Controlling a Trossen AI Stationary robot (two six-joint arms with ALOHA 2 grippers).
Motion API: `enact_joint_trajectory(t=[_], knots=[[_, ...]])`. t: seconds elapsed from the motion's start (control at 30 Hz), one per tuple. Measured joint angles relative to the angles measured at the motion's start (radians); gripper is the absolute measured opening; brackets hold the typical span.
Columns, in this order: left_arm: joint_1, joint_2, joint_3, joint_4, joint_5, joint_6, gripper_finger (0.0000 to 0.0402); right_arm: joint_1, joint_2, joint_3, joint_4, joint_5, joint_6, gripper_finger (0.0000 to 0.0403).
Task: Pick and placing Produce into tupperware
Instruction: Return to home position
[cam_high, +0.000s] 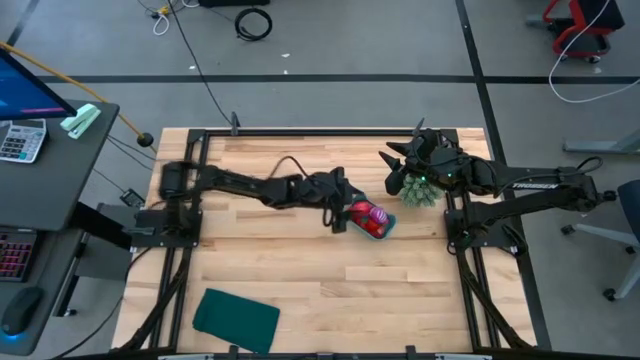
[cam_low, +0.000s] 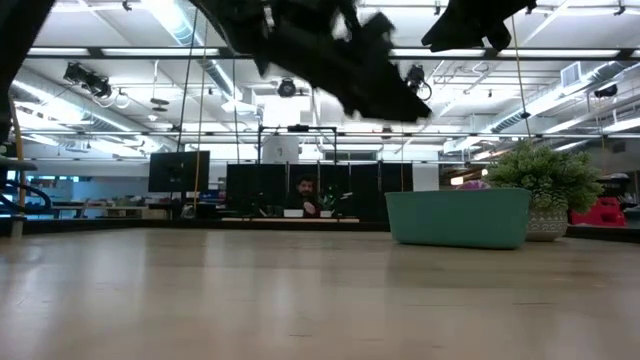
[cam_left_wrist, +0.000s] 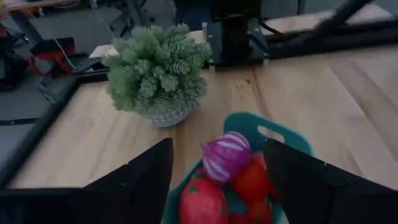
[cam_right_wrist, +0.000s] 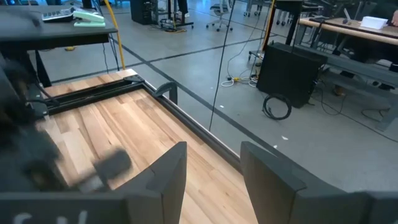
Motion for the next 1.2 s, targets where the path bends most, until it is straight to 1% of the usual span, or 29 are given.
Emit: enact_joint_trajectory(t=[0.07, 0.17, 0.23, 0.3, 0.37, 0.43, 0.5, 0.53, 0.6, 0.67, 0.73, 0.8, 0.83, 0.97, 1.03, 1.1, 1.13, 1.2], knots=[[0.006, -0.082, 0.0, -0.119, -0.002, 0.064, 0.0251, 0.0, 0.0, 0.0, 0.0, 0.0, 0.0, 0.0159], [0.018, -0.221, 0.001, -0.36, -0.085, 0.108, 0.0243, 0.0, 0.0, 0.0, -0.001, 0.0, -0.003, 0.0159], [0.024, -0.314, 0.001, -0.527, -0.158, 0.082, 0.0239, 0.003, 0.0, 0.0, -0.002, 0.0, 0.003, 0.0159], [0.029, -0.414, 0.0, -0.666, -0.208, 0.036, 0.0235, 0.008, 0.0, 0.0, -0.002, 0.0, 0.023, 0.0159], [0.029, -0.514, 0.0, -0.775, -0.233, 0.003, 0.0233, 0.009, 0.0, 0.0, -0.002, 0.0, 0.051, 0.0159], [0.028, -0.609, 0.0, -0.865, -0.239, 0.011, 0.0231, 0.01, 0.0, 0.0, -0.002, -0.001, 0.066, 0.0159], [0.028, -0.691, 0.0, -0.928, -0.238, 0.022, 0.0231, 0.009, 0.0, 0.0, -0.002, -0.001, 0.064, 0.0159], [0.028, -0.73, 0.0, -0.962, -0.238, -0.007, 0.0232, 0.006, 0.0, 0.0, -0.001, -0.001, 0.056, 0.0159], [0.024, -0.804, 0.0, -1.046, -0.24, -0.119, 0.0234, 0.0, 0.0, 0.0, 0.018, 0.0, 0.041, 0.0159], [0.024, -0.87, 0.0, -1.101, -0.24, -0.211, 0.0235, -0.013, 0.0, 0.0, 0.072, -0.001, 0.024, 0.0159], [0.026, -0.933, 0.0, -1.151, -0.24, -0.263, 0.0233, -0.022, -0.003, 0.0, 0.116, 0.0, 0.04, 0.0159], [0.026, -0.999, 0.0, -1.21, -0.238, -0.31, 0.0231, -0.02, -0.009, 0.0, 0.099, -0.018, 0.039, 0.0159], [0.026, -1.034, 0.0, -1.242, -0.238, -0.33, 0.0229, -0.016, -0.016, 0.0, 0.091, -0.056, 0.028, 0.0159], [0.012, -1.178, -0.001, -1.346, -0.233, -0.411, 0.0227, 0.005, -0.077, 0.0, 0.004, -0.264, 0.001, 0.0159], [-0.001, -1.263, -0.001, -1.357, -0.228, -0.423, 0.0227, 0.027, -0.119, 0.0, -0.039, -0.303, -0.005, 0.0159], [-0.016, -1.344, -0.003, -1.366, -0.218, -0.428, 0.0229, 0.052, -0.163, 0.0, -0.098, -0.302, -0.033, 0.0159], [-0.023, -1.391, -0.009, -1.361, -0.217, -0.429, 0.0229, 0.062, -0.184, 0.0, -0.126, -0.281, -0.037, 0.0159], [-0.032, -1.479, -0.037, -1.36, -0.217, -0.434, 0.0231, 0.076, -0.217, -0.019, -0.137, -0.205, -0.024, 0.0159]])
